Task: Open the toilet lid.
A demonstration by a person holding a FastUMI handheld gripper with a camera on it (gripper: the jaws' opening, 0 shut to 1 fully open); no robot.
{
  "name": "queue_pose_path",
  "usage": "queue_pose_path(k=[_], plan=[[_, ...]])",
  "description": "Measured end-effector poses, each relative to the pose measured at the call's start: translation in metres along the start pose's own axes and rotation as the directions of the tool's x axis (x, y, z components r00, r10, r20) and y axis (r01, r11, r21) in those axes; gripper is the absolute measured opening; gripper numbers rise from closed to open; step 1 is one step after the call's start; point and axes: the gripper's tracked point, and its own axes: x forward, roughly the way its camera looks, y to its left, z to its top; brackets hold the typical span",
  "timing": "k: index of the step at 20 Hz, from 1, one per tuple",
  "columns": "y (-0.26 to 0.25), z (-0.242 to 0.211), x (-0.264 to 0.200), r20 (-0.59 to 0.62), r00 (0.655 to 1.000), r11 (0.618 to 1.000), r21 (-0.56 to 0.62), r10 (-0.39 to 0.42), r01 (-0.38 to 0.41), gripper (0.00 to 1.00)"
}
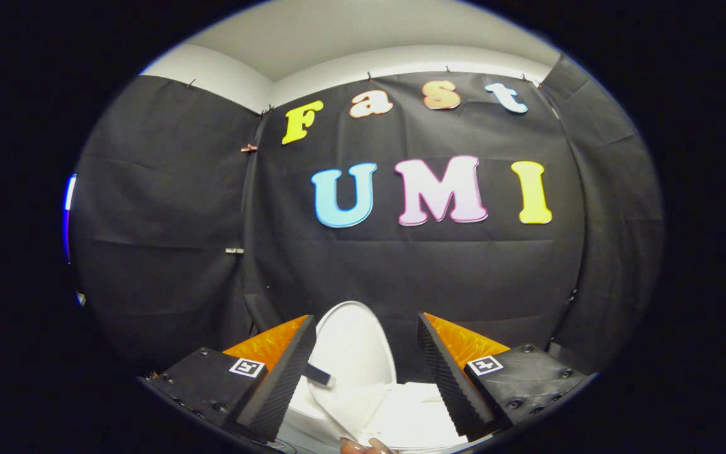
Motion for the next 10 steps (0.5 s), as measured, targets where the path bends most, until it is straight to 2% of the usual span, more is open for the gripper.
queue_pose_path(k=[10], plan=[[-0.158,0.084,-0.106,0.105,0.977,0.979,-0.066,-0.187,0.194,1.00]])
